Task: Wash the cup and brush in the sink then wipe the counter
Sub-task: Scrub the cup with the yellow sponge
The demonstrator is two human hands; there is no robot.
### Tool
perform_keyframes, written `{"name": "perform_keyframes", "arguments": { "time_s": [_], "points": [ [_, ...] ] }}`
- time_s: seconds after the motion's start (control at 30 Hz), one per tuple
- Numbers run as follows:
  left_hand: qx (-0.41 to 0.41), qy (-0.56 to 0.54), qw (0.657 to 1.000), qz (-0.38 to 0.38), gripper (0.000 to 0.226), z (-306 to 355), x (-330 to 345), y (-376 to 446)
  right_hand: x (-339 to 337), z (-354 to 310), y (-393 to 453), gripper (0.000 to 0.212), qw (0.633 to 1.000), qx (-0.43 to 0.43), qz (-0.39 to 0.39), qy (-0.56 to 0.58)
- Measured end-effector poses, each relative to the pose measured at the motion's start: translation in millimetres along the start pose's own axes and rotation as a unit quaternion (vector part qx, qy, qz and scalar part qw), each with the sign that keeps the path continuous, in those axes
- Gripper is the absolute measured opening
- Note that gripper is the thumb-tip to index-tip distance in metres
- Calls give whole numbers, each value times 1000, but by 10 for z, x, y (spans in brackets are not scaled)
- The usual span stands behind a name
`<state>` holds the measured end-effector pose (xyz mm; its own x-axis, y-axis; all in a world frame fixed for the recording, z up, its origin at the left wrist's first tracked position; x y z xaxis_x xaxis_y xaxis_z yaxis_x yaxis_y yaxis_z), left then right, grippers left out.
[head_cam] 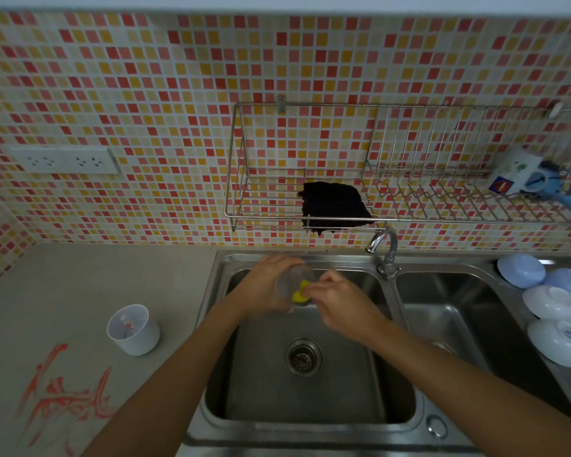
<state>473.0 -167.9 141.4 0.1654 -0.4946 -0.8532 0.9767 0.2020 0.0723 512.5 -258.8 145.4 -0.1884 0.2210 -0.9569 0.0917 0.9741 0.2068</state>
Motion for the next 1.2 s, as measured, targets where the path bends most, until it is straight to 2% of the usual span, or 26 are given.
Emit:
{"name": "perform_keyframes", "arguments": {
  "time_s": [0.1,0.17,0.2,0.27,0.33,0.4,0.6,0.7,0.8,0.87,0.93,1.0,1.07,1.13,1.2],
  "points": [
    [-9,-1,1000,-2,89,-39,20,-15,78,37,-43,27,984,91,-4,150],
    [-13,-4,1000,-11,89,-51,40,-20,90,67,-41,26,978,98,-16,181],
    [-14,-8,1000,-18,89,-51,54,-22,89,57,-32,26,985,73,-33,154],
    [-16,-18,999,-31,90,-54,84,-20,31,18,8,27,999,-5,-40,23],
    [-22,-34,998,-37,90,-64,100,-8,0,12,15,29,995,-53,-39,-81],
    [-31,-56,997,-43,89,-87,109,15,20,-23,9,33,986,-79,-49,-137],
    [-64,-159,985,-33,92,-159,103,40,-11,-34,3,28,982,-94,7,-165],
    [-64,-152,986,3,99,-128,69,20,-105,-107,-8,26,980,-101,55,-164],
    [-55,-111,990,70,94,-127,-44,-2,-190,-147,5,25,987,-75,71,-127],
    [-31,-80,992,88,87,-79,-106,-8,-166,-70,46,24,999,-23,43,-14],
    [-15,-40,995,91,86,-78,-127,-5,-99,22,68,27,993,35,10,113],
    [-8,-14,996,87,85,-67,-145,-7,-87,48,80,27,989,31,-2,146],
    [3,4,998,70,84,12,-134,3,-95,50,94,29,995,-9,-26,95],
    [11,14,999,38,85,74,-67,40,-122,-14,120,33,995,-86,-34,-46],
    [12,-8,999,32,86,101,-56,56,-195,-26,139,32,981,-125,-8,-149]
  ]
}}
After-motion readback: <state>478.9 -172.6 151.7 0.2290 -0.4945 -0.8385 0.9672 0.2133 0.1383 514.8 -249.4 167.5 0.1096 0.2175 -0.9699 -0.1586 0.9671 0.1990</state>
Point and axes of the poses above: each hand's wrist, its own y-axis towards the middle knuckle, its own x-axis out of the palm, z = x × y, the point moved 10 cm from there along y, towards the middle knuckle, and after that the axes turned 6 degrees about -z, right-handed, at the moved point
